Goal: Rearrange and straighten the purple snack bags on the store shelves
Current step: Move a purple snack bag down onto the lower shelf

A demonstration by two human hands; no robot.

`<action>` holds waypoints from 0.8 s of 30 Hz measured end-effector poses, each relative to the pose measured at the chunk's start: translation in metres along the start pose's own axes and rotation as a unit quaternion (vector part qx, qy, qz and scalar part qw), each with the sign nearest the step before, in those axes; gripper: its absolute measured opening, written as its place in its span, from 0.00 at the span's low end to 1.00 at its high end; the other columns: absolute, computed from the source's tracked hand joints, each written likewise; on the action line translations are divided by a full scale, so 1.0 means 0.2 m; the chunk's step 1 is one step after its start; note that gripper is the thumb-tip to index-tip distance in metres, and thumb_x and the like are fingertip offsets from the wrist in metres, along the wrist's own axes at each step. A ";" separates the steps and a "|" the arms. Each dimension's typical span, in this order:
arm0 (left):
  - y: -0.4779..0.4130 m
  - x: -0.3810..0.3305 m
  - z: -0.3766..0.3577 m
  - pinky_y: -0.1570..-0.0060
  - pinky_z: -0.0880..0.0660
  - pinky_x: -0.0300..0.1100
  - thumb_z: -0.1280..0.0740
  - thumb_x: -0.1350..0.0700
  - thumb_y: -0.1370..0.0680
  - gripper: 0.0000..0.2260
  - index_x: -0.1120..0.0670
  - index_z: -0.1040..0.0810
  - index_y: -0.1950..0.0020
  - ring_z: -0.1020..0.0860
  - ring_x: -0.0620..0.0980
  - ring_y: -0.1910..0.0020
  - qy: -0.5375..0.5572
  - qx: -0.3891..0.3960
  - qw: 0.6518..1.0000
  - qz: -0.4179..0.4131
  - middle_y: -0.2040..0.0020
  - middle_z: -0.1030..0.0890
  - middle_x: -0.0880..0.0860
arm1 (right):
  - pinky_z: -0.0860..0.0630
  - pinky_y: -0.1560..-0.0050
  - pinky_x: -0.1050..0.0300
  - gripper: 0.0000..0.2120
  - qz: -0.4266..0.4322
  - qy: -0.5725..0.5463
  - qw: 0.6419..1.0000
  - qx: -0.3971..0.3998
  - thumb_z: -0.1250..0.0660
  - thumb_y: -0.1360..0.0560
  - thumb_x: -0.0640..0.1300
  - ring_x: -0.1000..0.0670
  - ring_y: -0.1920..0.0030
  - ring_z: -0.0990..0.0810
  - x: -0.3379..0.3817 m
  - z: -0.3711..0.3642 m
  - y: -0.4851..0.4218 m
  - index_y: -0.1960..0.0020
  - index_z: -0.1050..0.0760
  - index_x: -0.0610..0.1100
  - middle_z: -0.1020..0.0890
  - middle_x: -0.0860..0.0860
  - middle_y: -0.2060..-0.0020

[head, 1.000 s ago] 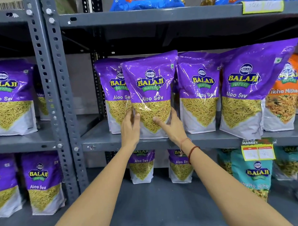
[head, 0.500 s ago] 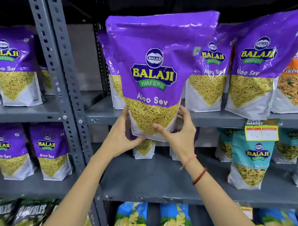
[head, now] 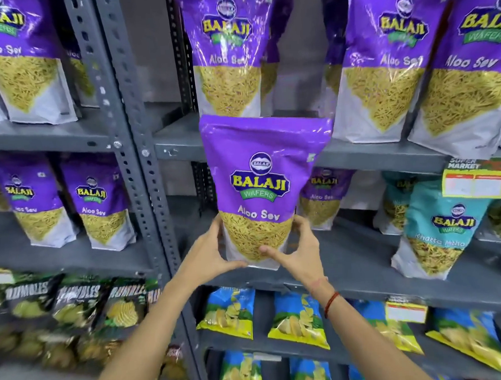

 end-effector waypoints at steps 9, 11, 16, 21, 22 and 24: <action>-0.09 0.35 -0.16 0.49 0.23 0.51 0.21 0.44 0.42 0.41 0.49 0.38 0.35 0.21 0.52 0.47 -0.044 0.004 0.995 0.084 0.44 0.19 0.52 | 0.25 0.43 0.49 0.40 -0.070 0.141 0.979 0.129 0.24 0.42 0.64 0.50 0.39 0.23 -0.26 -0.16 -0.06 0.37 0.35 0.49 0.21 0.51 0.41; -0.13 0.42 -0.19 0.50 0.23 0.51 0.22 0.47 0.41 0.35 0.51 0.34 0.39 0.21 0.53 0.48 -0.041 0.009 0.995 0.096 0.46 0.18 0.53 | 0.25 0.43 0.48 0.40 -0.079 0.174 0.969 0.159 0.24 0.41 0.64 0.47 0.40 0.23 -0.32 -0.20 -0.09 0.38 0.35 0.47 0.21 0.48 0.41; -0.22 0.54 -0.22 0.52 0.22 0.53 0.21 0.50 0.40 0.36 0.50 0.34 0.38 0.21 0.52 0.53 -0.028 0.000 0.993 0.115 0.48 0.18 0.54 | 0.26 0.43 0.45 0.42 -0.092 0.195 0.954 0.209 0.24 0.38 0.62 0.40 0.40 0.24 -0.42 -0.30 -0.22 0.35 0.38 0.42 0.22 0.41 0.41; -0.34 0.62 -0.19 0.52 0.22 0.51 0.22 0.54 0.39 0.34 0.53 0.34 0.38 0.21 0.54 0.53 -0.038 -0.008 0.989 0.141 0.50 0.19 0.54 | 0.29 0.43 0.50 0.38 -0.110 0.172 0.952 0.227 0.23 0.35 0.52 0.39 0.38 0.26 -0.45 -0.40 -0.37 0.34 0.38 0.39 0.24 0.39 0.39; -0.35 0.63 -0.19 0.52 0.22 0.52 0.22 0.54 0.38 0.33 0.54 0.34 0.38 0.21 0.56 0.53 -0.049 -0.001 0.987 0.153 0.50 0.19 0.56 | 0.29 0.41 0.50 0.37 -0.119 0.168 0.950 0.237 0.24 0.34 0.50 0.39 0.36 0.27 -0.47 -0.42 -0.39 0.33 0.39 0.39 0.25 0.39 0.37; -0.36 0.65 -0.21 0.51 0.23 0.53 0.25 0.54 0.35 0.30 0.56 0.34 0.38 0.22 0.62 0.50 -0.082 0.028 0.979 0.183 0.49 0.21 0.62 | 0.30 0.39 0.49 0.36 -0.148 0.175 0.938 0.261 0.26 0.30 0.46 0.38 0.36 0.28 -0.52 -0.47 -0.40 0.30 0.42 0.39 0.26 0.38 0.37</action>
Point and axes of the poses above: each hand's wrist, its own y-axis away from the middle knuckle, its own z-axis out of the back of the hand, x = y × z, the point moved 4 cm from there along -y, towards the middle knuckle
